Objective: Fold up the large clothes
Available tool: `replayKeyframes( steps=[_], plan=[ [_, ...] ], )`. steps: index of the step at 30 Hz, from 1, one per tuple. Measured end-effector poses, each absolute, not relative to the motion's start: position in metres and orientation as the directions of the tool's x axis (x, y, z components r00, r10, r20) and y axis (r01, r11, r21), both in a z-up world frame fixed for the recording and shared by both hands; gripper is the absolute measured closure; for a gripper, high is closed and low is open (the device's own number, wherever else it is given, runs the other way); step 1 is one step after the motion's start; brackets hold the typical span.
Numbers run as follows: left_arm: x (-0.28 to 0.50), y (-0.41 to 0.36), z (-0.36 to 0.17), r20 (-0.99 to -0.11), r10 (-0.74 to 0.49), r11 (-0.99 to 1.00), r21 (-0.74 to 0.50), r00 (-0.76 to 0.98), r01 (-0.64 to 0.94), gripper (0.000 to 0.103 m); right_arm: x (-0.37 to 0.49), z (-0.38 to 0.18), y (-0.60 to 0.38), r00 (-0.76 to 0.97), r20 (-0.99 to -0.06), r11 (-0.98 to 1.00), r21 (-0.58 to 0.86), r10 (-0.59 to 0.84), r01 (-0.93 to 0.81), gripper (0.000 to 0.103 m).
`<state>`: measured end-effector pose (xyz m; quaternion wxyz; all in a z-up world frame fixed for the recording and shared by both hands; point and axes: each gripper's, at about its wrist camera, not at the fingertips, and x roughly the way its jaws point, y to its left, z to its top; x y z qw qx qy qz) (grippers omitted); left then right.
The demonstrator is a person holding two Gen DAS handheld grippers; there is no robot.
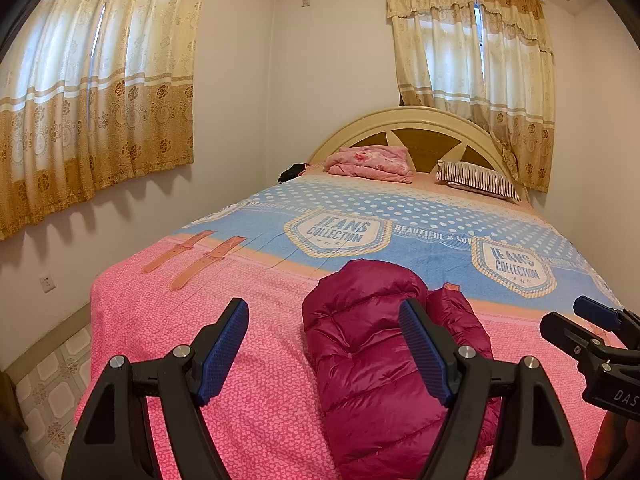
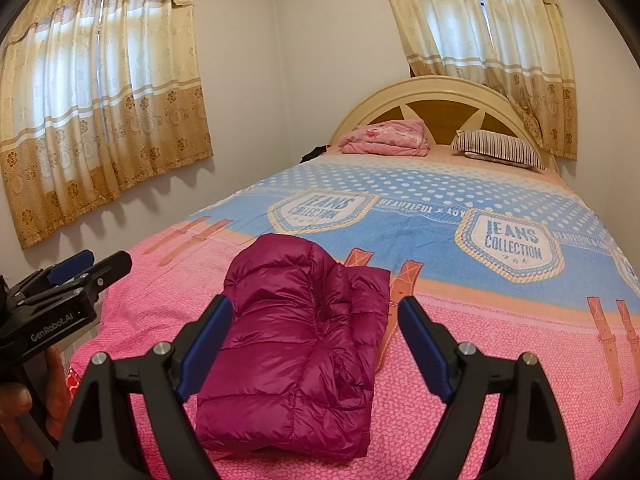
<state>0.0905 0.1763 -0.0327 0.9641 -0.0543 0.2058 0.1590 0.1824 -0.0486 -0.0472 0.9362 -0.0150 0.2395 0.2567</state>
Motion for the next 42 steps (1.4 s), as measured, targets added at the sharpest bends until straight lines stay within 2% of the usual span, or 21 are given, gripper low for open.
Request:
replayKeyframes(
  steps=[24, 31, 37, 42],
  plan=[
    [0.093, 0.173, -0.037, -0.43, 0.3, 0.939, -0.022, 0.852, -0.342, 0.024, 0.181, -0.048, -0.049, 0.748, -0.459, 0.865, 0.102, 0.479, -0.492, 0.016],
    [0.089, 0.168, -0.032, -0.402, 0.313, 0.939, -0.002, 0.86, -0.343, 0.023, 0.18, -0.049, -0.048, 0.748, -0.457, 0.864, 0.102, 0.481, -0.493, 0.016],
    [0.091, 0.164, -0.03, -0.394, 0.341, 0.933, 0.027, 0.854, -0.36, 0.016, 0.179, -0.049, -0.046, 0.748, -0.455, 0.863, 0.102, 0.483, -0.495, 0.016],
    [0.094, 0.167, -0.032, -0.408, 0.339, 0.932, 0.023, 0.848, -0.361, 0.015, 0.178, -0.048, -0.044, 0.746, -0.454, 0.86, 0.1, 0.488, -0.501, 0.016]
  ],
)
